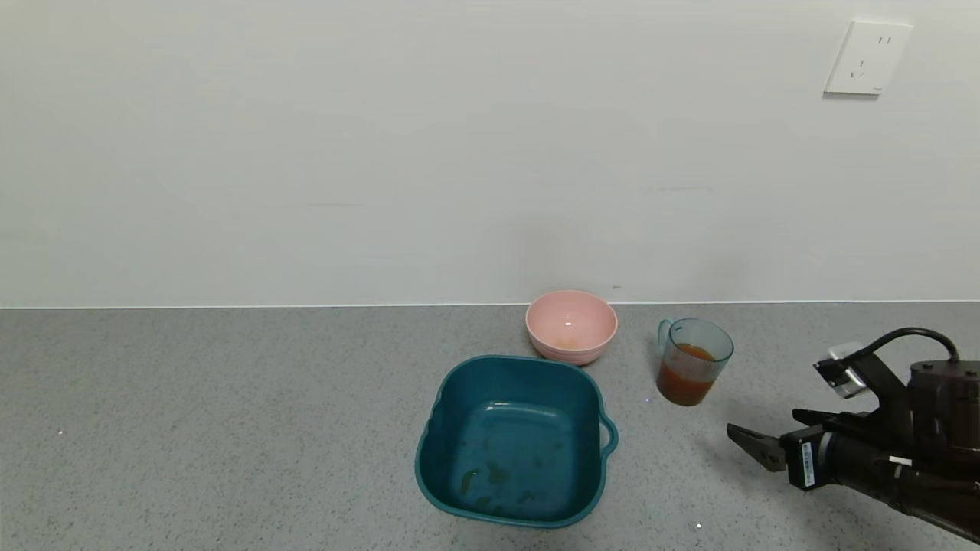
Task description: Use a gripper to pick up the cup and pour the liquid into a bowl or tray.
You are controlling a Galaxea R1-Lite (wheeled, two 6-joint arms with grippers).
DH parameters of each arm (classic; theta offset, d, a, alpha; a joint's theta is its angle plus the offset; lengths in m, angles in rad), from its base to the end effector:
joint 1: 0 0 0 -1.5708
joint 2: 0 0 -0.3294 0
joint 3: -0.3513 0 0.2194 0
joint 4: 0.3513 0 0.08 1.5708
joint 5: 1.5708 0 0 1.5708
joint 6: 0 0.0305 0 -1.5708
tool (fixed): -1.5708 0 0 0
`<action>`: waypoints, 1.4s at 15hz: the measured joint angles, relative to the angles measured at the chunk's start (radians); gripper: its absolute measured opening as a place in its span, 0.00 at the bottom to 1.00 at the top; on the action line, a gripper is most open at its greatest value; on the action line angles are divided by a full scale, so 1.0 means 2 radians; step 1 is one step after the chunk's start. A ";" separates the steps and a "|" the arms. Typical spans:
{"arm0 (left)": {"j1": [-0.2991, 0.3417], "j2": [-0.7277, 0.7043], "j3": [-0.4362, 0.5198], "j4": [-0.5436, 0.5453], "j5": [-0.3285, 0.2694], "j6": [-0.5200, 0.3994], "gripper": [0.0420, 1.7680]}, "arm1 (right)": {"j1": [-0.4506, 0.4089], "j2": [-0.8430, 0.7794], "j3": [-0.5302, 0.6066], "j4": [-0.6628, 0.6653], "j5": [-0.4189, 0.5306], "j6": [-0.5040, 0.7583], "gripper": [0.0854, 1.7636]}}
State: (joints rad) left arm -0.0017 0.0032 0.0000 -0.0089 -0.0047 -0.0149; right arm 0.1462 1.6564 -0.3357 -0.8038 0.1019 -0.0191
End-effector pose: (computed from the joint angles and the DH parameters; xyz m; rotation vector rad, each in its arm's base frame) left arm -0.0127 -0.0001 0.0765 -0.0149 -0.0057 -0.0064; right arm 0.2451 0.0392 0.0928 -0.0301 0.5158 0.2475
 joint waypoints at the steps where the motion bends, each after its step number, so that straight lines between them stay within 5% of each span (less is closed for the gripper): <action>1: 0.000 0.000 0.000 0.000 0.000 0.000 0.97 | 0.001 0.020 0.000 -0.024 0.000 0.000 0.97; 13: 0.000 0.000 0.000 0.000 0.000 0.000 0.97 | 0.009 0.198 -0.012 -0.260 0.000 0.003 0.97; 21: 0.000 0.000 0.000 0.000 0.000 0.000 0.97 | 0.013 0.231 -0.047 -0.286 -0.001 0.003 0.97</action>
State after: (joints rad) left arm -0.0017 0.0032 0.0000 -0.0089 -0.0047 -0.0147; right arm 0.1726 2.1185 -0.4300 -1.3753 0.1004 -0.0130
